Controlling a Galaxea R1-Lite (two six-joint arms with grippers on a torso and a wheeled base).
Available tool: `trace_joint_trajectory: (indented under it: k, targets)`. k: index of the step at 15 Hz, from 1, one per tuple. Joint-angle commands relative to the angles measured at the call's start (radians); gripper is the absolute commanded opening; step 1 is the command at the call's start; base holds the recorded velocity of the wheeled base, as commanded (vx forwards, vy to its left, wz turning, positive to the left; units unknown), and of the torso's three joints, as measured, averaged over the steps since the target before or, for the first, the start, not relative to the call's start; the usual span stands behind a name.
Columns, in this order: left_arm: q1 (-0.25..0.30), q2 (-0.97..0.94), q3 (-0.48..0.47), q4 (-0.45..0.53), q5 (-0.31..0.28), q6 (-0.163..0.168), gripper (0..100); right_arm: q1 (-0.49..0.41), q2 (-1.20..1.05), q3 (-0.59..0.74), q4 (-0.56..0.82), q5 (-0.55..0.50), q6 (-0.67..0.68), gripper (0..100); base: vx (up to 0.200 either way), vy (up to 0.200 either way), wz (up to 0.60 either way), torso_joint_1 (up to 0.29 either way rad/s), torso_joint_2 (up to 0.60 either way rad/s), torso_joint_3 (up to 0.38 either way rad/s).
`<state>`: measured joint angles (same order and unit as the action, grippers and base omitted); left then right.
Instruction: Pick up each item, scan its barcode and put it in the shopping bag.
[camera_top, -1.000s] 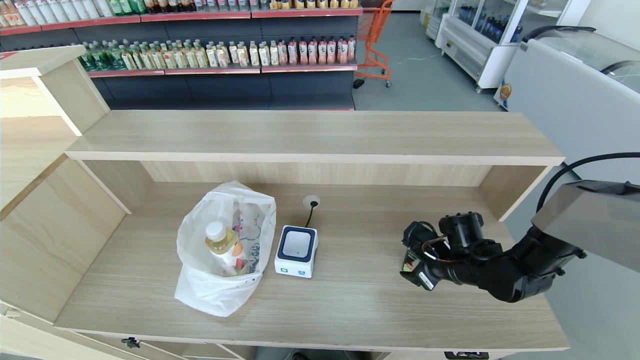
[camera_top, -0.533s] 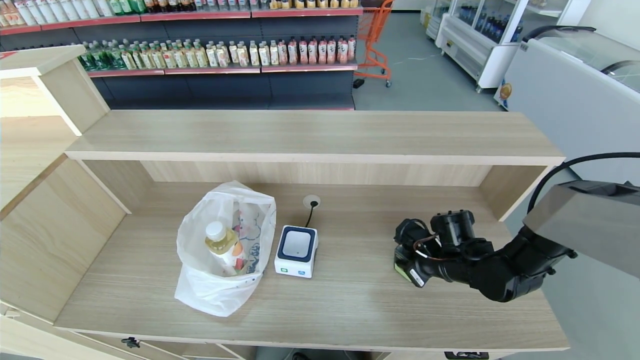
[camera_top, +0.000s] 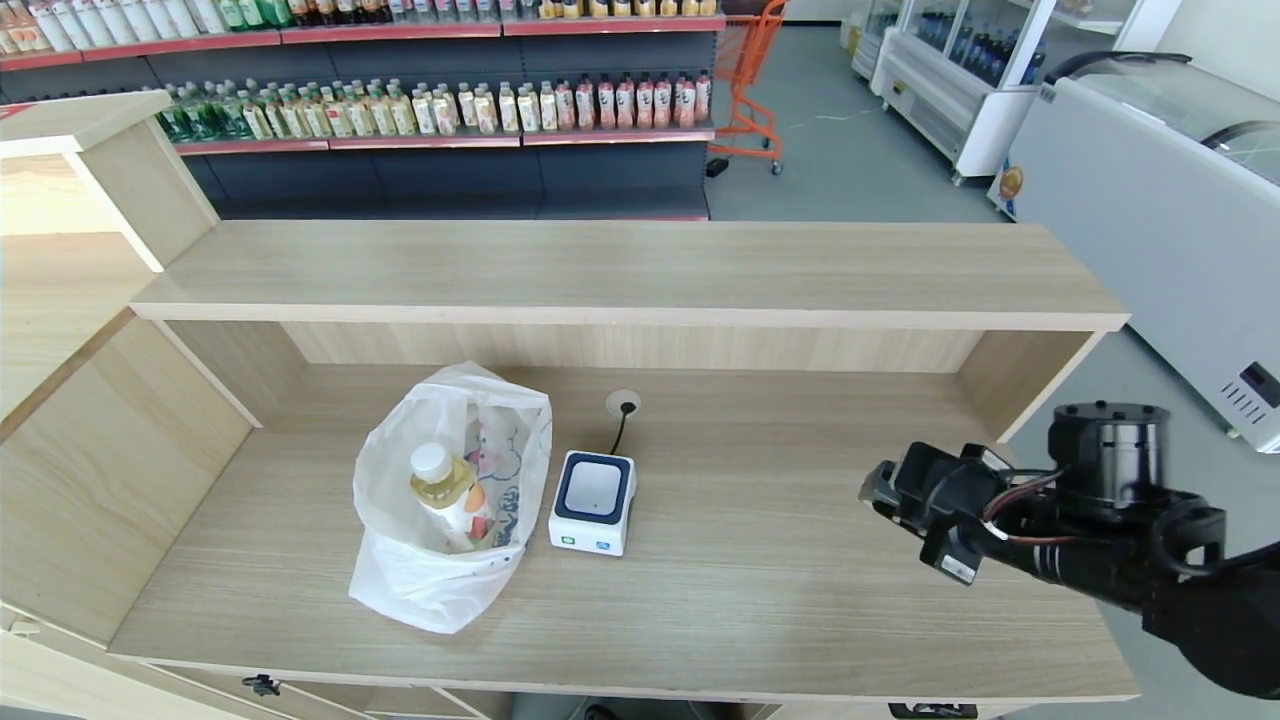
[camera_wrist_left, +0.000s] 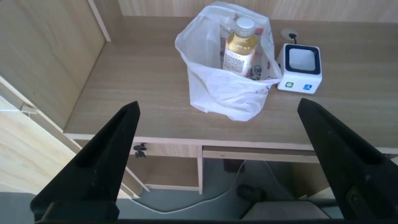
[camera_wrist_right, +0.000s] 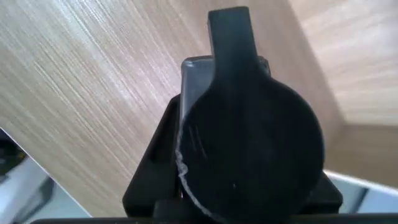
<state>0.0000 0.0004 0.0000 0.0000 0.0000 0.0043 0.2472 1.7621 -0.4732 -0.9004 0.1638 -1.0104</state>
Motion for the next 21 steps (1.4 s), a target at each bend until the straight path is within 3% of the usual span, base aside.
trace_joint_trajectory:
  k: [1,3,6,8,9,11,17,21]
  targets:
    - [0.000,0.000,0.000,0.000,0.000,0.000,100,-0.085,-0.133,0.030,-0.041,0.298,-0.432,0,0.000,0.000,0.00,0.000,0.00,0.000]
    - [0.000,0.000,0.000,0.000,0.000,0.000,100,-0.082,-0.105,0.021,-0.021,0.574,-0.872,0,0.000,0.000,0.00,0.000,0.00,0.000]
    - [0.000,0.000,0.000,0.000,0.000,0.000,100,-0.029,-0.092,0.025,0.273,0.835,-1.485,0,0.000,0.000,0.00,0.000,0.00,0.000]
    - [0.000,0.000,-0.002,0.000,0.000,0.000,100,-0.028,-0.096,0.027,0.465,0.959,-1.711,0,0.000,0.000,0.00,0.000,0.00,0.000]
    - [0.000,0.000,0.000,0.000,0.000,0.000,100,-0.029,-0.110,0.025,0.541,0.973,-1.761,0,0.000,0.000,0.00,0.000,0.00,0.000]
    - [0.000,0.000,0.000,0.000,0.000,0.000,100,-0.020,-0.124,0.030,0.555,1.048,-1.823,0,0.000,0.000,0.00,0.000,0.00,0.000]
    - [0.000,0.000,0.000,0.000,0.000,0.000,100,0.208,-0.144,0.050,0.549,1.063,-1.869,0,0.000,0.000,0.00,0.000,0.00,0.000]
    - [0.000,0.000,0.000,0.000,0.000,0.000,100,0.211,-0.150,0.048,0.549,1.063,-1.869,0,0.000,0.000,0.00,0.000,0.00,0.000]
